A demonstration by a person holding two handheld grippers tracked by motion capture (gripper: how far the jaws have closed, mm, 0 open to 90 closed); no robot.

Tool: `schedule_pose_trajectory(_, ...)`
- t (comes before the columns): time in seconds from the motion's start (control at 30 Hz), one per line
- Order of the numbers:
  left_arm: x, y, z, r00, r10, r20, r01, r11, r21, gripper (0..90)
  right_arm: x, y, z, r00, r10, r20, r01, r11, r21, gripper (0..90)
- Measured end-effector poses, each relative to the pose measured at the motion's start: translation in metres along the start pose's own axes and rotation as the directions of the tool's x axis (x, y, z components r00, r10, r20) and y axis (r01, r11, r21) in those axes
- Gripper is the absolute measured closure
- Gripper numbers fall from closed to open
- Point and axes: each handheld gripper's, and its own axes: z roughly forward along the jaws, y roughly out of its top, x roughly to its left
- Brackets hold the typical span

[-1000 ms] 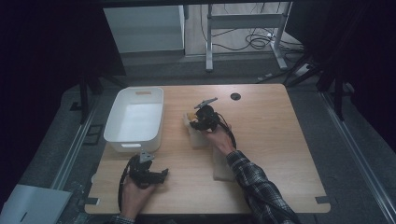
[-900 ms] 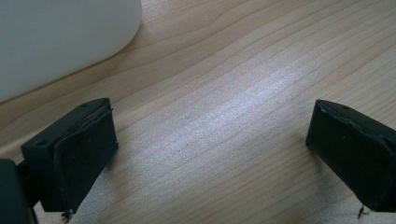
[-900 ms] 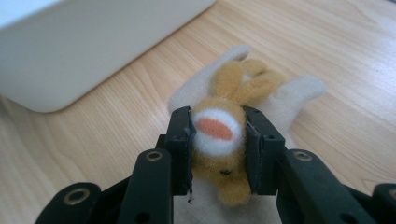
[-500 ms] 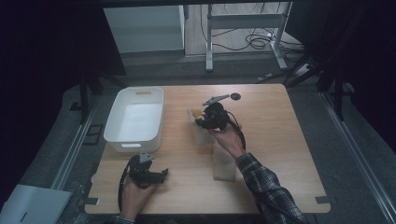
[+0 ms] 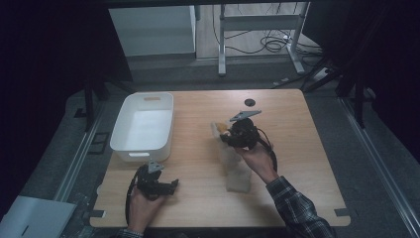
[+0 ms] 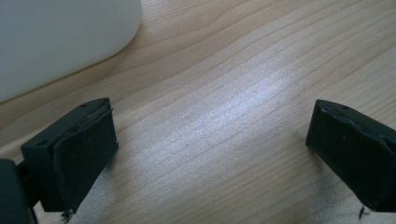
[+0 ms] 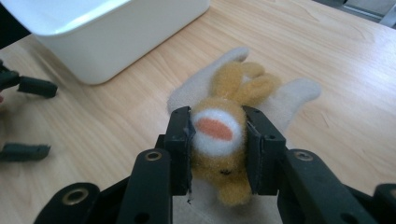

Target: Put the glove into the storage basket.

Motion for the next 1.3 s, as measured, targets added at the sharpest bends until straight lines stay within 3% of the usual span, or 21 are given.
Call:
schedule_pose_trajectory(0.27,-0.001,0.000,0.000,1.0000,-0.009,0.000,0.009,1.0000,-0.004,1.8,0.007,-0.020,-0.026,0.9995,0.030,0.013,-0.030,0.999,-0.013,65.1)
schedule_pose_trajectory(0.5,-0.001,0.000,0.000,1.0000,-0.009,-0.001,0.009,1.0000,-0.002,1.9,0.015,-0.045,-0.031,0.9983,0.054,0.021,-0.055,0.998,0.013,64.9)
schedule_pose_trajectory(0.77,-0.001,0.000,0.000,1.0000,-0.007,-0.001,0.007,1.0000,-0.001,1.8,0.012,-0.075,-0.016,0.9948,0.090,0.048,-0.091,0.995,0.029,62.2)
schedule_pose_trajectory(0.93,0.000,0.000,0.000,1.0000,-0.006,0.000,0.006,1.0000,0.003,1.8,0.013,-0.089,-0.005,0.9936,0.091,0.067,-0.094,0.995,0.035,53.9)
schedule_pose_trajectory(1.13,-0.001,0.000,0.000,1.0000,-0.010,0.000,0.010,1.0000,-0.001,1.8,0.015,-0.096,0.003,0.9945,0.085,0.060,-0.088,0.995,0.052,42.8)
schedule_pose_trajectory(1.3,-0.001,0.000,0.000,0.9999,-0.012,0.000,0.012,0.9999,-0.002,1.8,0.013,-0.086,-0.012,0.9956,0.075,0.056,-0.077,0.997,0.018,37.9)
